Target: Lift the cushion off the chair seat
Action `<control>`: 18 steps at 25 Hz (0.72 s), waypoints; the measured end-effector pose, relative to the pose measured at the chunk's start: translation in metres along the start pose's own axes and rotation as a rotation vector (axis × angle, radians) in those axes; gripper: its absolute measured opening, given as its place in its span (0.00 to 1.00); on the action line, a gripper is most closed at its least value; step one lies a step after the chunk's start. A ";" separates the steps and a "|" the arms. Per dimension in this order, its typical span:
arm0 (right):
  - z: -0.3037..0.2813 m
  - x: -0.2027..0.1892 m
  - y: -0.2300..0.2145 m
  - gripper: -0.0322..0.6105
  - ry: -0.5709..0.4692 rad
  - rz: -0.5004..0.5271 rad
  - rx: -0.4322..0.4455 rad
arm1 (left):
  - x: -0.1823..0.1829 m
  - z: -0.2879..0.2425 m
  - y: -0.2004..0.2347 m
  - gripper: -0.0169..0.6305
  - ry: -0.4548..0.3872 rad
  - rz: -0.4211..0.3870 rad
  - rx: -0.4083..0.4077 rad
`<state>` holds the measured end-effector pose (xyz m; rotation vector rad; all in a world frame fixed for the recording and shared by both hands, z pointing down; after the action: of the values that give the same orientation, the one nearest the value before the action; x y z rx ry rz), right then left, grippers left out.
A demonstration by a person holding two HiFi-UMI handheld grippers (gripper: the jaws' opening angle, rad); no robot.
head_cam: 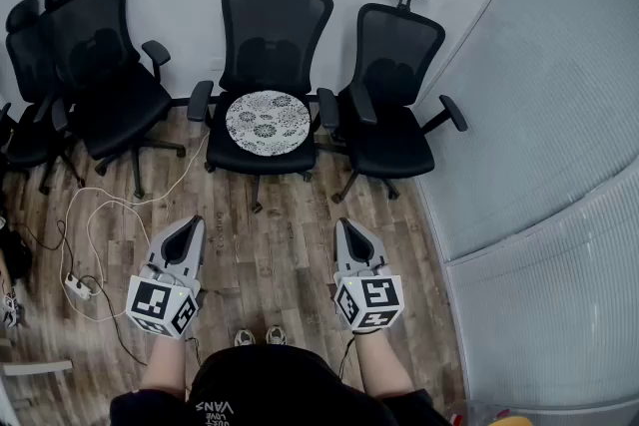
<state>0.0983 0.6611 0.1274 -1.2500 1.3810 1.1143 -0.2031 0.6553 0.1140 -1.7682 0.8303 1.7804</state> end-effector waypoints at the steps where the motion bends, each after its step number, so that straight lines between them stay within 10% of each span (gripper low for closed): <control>1: 0.000 0.000 0.000 0.08 0.000 0.000 0.001 | 0.000 0.000 0.000 0.04 0.001 -0.001 0.000; 18: 0.001 0.007 0.007 0.08 -0.031 0.004 0.004 | 0.002 0.002 0.005 0.04 -0.005 0.007 -0.010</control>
<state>0.0907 0.6615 0.1203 -1.2230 1.3620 1.1288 -0.2080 0.6530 0.1120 -1.7680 0.8280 1.7955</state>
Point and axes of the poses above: the fingertips, and each gripper's own axes: z backward along the fingers, y to its left, x out of its top, the point moved 6 cm from there along z, backward along the fingers, and after that the axes turned 12 degrees about -x, right-handed, at the moved point
